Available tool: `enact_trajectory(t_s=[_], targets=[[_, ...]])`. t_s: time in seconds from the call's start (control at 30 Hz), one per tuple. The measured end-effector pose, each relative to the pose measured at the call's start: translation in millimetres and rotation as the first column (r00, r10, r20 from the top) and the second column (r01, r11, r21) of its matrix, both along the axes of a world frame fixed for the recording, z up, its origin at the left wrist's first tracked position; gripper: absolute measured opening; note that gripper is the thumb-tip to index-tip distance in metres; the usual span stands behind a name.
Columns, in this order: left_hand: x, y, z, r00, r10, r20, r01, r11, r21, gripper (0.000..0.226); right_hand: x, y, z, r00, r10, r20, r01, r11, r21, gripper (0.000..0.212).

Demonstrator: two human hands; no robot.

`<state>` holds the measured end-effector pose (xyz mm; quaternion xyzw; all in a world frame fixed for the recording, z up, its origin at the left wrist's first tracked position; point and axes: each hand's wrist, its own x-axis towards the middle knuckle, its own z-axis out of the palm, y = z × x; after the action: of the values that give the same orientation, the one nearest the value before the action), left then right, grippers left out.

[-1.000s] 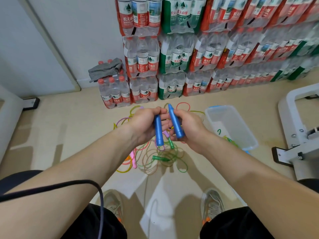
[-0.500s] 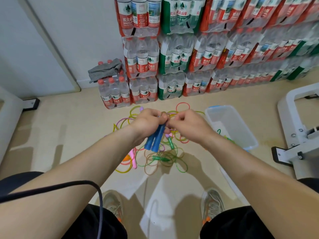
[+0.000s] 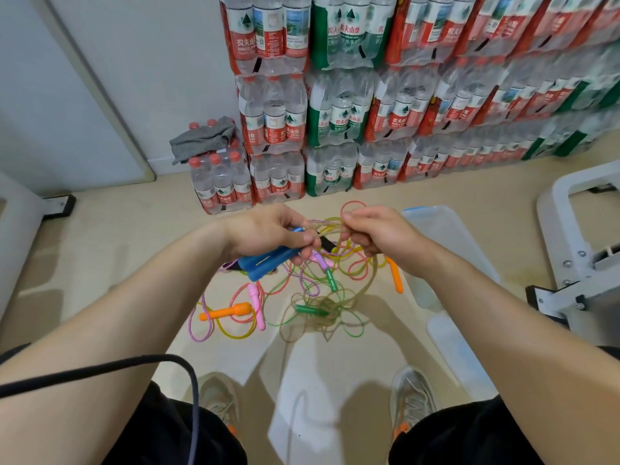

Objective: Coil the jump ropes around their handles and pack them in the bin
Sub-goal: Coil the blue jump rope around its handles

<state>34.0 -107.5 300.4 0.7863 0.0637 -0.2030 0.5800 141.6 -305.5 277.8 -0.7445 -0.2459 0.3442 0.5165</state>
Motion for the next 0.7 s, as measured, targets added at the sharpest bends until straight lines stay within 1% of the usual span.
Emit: enact_trajectory(t_s=[0.07,0.13,0.23,0.3,0.37,0.43,0.47,0.6,0.7], targets=[[-1.7,-3.4,-5.3,0.999,-0.029,-0.028,0.029,0.999,-0.015,0.014,1.0,0.1,2.3,1.0,0.012,0.008,-0.013,0.999,0.049,0.033],[-2.0,-8.0,-8.6,0.997,-0.028,-0.07,0.019,0.992,-0.128,0.014,0.3,1.7,5.6,0.999,0.017,0.046,-0.02,0.997,0.079,0.029],[-0.6,-12.9,-11.9,0.994,0.054,-0.093,-0.078,0.954,-0.288,0.019,2.2,0.6,14.1,0.994,-0.007,0.106,-0.003,0.995,0.102,0.011],[0.5,-16.8,-12.8,0.987,0.12,-0.104,-0.15,0.915,-0.375,0.022,5.6,-1.9,17.3,0.993,-0.019,0.115,0.006,0.994,0.11,0.007],[1.8,-20.5,-12.6,0.976,0.169,-0.136,-0.211,0.879,-0.428,0.027,9.4,-4.6,18.1,0.991,-0.019,0.134,0.007,0.996,0.092,0.004],[2.3,-23.5,-13.8,0.973,0.185,-0.14,-0.228,0.87,-0.438,0.031,12.7,-5.9,16.8,0.989,-0.023,0.147,0.011,0.996,0.084,0.002],[2.5,-25.0,-15.1,0.974,0.182,-0.132,-0.221,0.879,-0.422,0.032,14.0,-6.3,16.3,0.987,-0.024,0.16,0.011,0.997,0.082,0.002],[0.3,-33.7,-21.3,0.991,0.108,-0.084,-0.128,0.946,-0.296,0.035,16.1,-6.9,16.8,0.965,-0.024,0.26,0.007,0.998,0.069,0.007],[0.8,-39.9,-23.7,0.993,0.103,-0.051,-0.114,0.947,-0.3,0.03,16.2,-6.8,15.5,0.97,-0.024,0.24,0.006,0.997,0.073,0.005]])
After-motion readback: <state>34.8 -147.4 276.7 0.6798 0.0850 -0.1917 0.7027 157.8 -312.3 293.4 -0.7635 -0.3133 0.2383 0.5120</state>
